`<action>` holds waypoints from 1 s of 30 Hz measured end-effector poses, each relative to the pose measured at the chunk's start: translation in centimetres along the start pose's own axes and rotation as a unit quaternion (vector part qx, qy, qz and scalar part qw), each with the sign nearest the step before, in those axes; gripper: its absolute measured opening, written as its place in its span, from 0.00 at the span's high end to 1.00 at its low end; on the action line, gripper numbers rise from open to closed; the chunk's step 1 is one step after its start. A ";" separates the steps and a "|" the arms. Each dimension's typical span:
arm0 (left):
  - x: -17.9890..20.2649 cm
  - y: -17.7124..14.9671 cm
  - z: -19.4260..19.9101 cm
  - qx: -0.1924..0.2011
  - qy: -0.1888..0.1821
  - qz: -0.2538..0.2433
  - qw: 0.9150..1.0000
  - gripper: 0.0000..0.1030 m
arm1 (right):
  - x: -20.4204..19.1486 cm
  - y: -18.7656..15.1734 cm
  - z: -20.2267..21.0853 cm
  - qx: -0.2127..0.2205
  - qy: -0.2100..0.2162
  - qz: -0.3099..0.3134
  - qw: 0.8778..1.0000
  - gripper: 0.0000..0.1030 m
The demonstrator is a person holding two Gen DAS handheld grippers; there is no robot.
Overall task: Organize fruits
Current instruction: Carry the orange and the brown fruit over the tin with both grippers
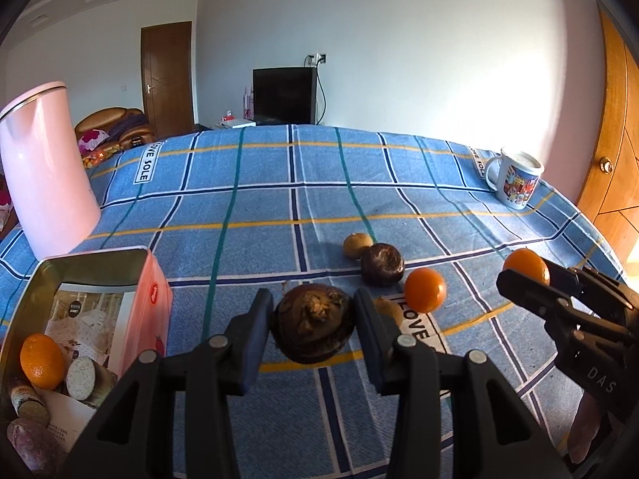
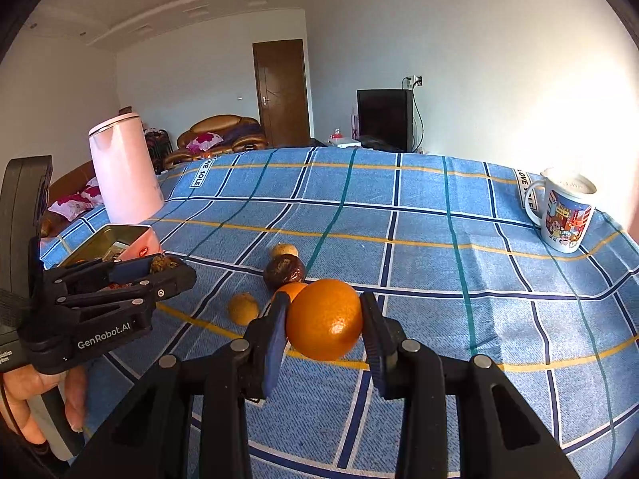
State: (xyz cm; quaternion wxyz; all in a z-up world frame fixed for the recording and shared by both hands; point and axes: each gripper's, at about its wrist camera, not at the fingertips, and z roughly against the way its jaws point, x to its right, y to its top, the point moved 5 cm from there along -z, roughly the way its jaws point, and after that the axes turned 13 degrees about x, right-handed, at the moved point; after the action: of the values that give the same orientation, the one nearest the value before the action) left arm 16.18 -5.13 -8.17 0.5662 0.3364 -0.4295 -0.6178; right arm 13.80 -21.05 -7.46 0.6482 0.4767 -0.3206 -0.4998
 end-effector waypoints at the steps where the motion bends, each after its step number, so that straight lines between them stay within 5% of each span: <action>1: 0.0 0.0 0.2 0.005 0.001 0.000 1.000 0.58 | 0.0 0.0 0.1 0.004 0.000 0.000 1.000 0.64; 30: 0.4 1.3 4.6 0.124 0.042 -0.025 0.991 0.58 | -0.9 1.7 4.2 0.113 0.002 0.021 0.993 0.64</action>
State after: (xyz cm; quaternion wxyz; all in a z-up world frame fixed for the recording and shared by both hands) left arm 12.52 -4.80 -5.06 0.5222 0.4399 -0.4702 -0.5592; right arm 10.37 -21.36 -4.41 0.6014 0.5413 -0.3836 -0.4451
